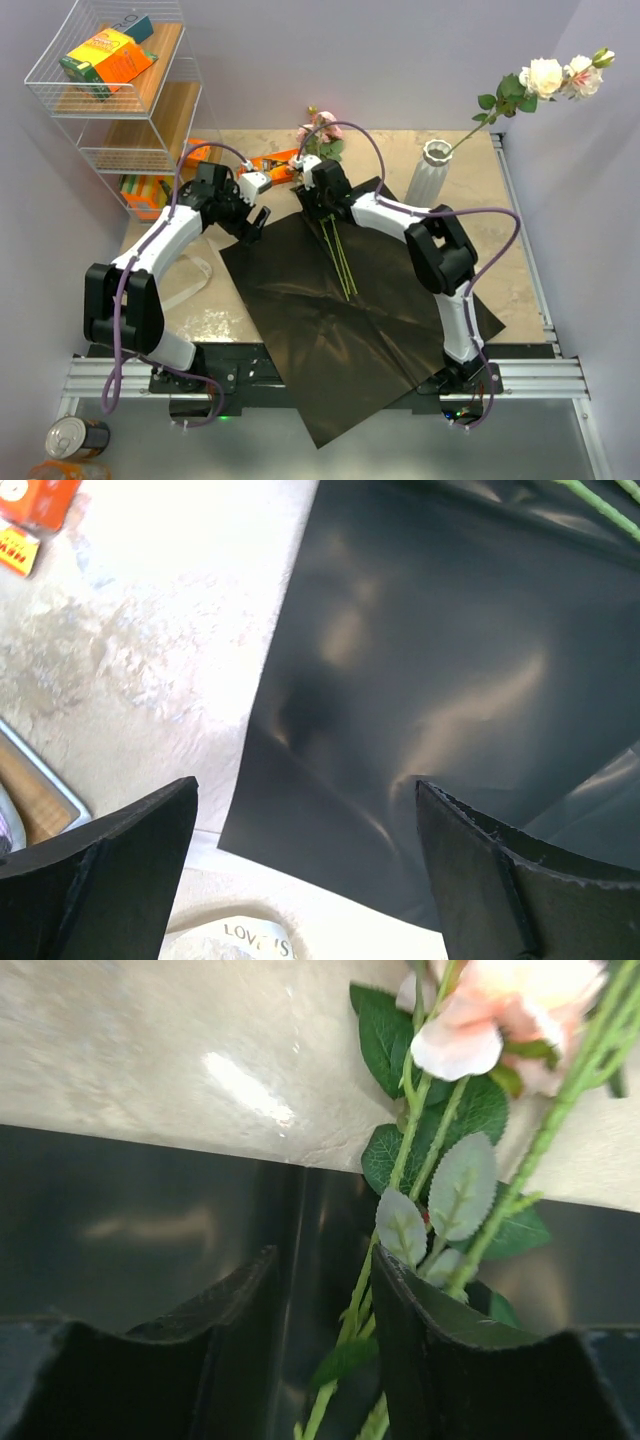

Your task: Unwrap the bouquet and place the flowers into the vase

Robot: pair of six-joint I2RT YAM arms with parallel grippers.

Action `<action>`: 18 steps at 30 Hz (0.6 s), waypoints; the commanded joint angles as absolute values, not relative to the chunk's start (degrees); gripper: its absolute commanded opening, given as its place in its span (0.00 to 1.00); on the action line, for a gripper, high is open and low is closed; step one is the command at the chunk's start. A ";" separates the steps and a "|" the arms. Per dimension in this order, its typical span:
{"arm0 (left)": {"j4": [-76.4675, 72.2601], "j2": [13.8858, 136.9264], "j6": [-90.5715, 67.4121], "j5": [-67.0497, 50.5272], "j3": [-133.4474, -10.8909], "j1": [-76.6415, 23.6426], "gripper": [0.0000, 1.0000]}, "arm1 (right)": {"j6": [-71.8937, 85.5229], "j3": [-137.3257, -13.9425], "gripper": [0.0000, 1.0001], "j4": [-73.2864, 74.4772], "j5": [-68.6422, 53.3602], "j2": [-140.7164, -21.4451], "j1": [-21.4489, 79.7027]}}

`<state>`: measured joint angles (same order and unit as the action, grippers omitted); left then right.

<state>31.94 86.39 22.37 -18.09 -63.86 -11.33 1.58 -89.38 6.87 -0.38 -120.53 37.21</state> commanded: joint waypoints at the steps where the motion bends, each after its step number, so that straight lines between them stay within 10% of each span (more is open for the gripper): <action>1: 30.94 85.87 21.97 -20.30 -65.83 -9.85 0.94 | 2.64 -94.56 0.47 6.85 -0.09 -124.36 37.26; 18: 30.50 84.64 23.03 -21.71 -63.11 -8.61 0.94 | 3.25 -98.61 0.47 7.29 5.88 -128.67 37.18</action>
<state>31.94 86.39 22.17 -19.81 -63.83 -9.28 2.44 -94.52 6.94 2.96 -127.42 37.23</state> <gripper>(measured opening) 0.938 0.466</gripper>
